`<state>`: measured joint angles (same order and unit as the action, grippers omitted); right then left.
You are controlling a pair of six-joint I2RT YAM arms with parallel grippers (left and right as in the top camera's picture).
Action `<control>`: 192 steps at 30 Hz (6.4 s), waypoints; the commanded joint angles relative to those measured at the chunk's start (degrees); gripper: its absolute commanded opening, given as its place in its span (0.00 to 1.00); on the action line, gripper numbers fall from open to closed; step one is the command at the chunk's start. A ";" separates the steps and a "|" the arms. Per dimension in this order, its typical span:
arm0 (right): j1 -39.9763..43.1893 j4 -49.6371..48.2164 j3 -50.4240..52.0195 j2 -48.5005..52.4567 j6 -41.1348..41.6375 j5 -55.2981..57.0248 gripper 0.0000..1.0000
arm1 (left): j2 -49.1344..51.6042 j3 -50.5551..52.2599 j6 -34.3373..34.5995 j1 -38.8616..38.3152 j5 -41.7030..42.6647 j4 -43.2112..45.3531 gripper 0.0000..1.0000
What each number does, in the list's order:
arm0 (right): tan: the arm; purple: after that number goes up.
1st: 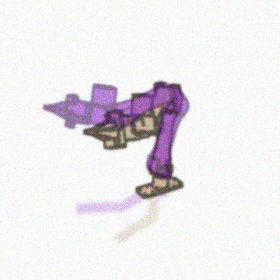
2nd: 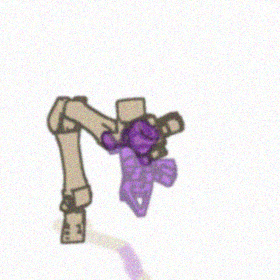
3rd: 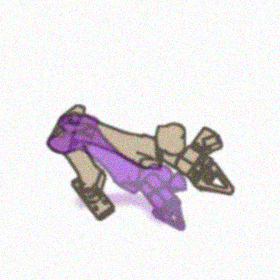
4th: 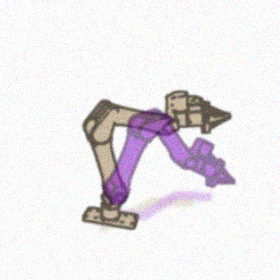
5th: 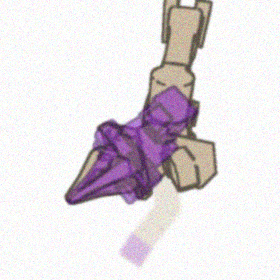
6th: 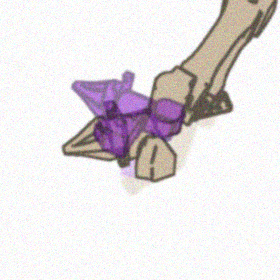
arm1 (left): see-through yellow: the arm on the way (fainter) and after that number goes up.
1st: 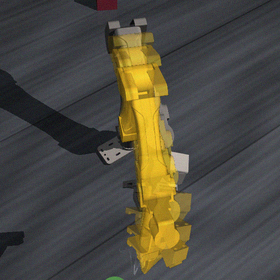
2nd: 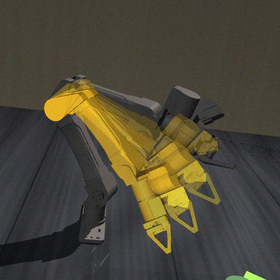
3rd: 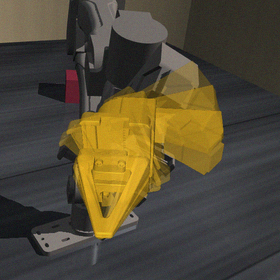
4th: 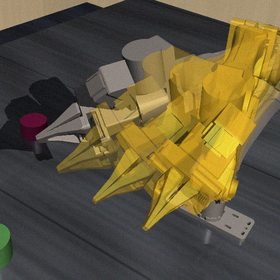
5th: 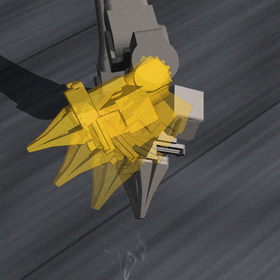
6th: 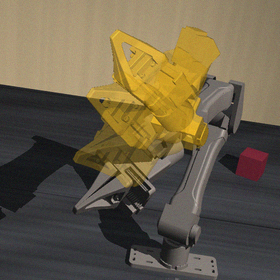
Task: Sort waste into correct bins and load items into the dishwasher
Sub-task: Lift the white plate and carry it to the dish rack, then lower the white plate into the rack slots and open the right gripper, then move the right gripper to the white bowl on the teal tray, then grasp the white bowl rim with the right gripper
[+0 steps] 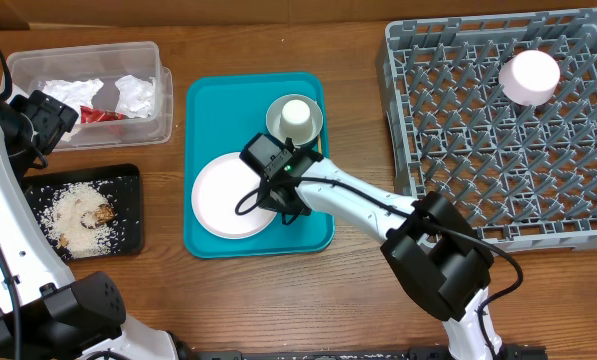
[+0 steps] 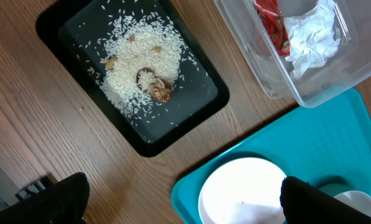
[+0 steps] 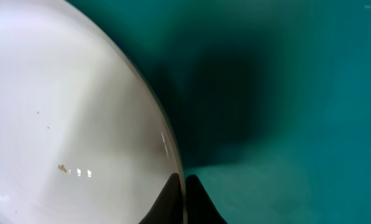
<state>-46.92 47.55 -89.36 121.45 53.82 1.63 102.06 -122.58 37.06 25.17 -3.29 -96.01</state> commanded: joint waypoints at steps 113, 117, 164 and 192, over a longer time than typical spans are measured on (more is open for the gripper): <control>36.09 -24.04 -4.90 -6.69 -56.72 61.64 1.00 | 0.26 0.26 -0.66 0.31 -0.72 0.07 1.00; 33.24 -21.66 -4.90 -10.51 -50.58 63.23 1.00 | 0.26 0.26 -0.66 0.31 -0.72 0.07 1.00; 13.03 -23.10 -4.87 2.08 -40.24 3.04 1.00 | 0.26 0.26 -0.66 0.31 -0.70 0.07 1.00; 12.15 -24.24 -4.90 2.21 -34.05 12.31 0.66 | 0.26 0.26 -0.66 0.31 -0.72 0.07 1.00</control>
<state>-34.92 23.20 -93.78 125.64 18.31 13.02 102.06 -122.58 37.06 25.17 -3.29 -96.03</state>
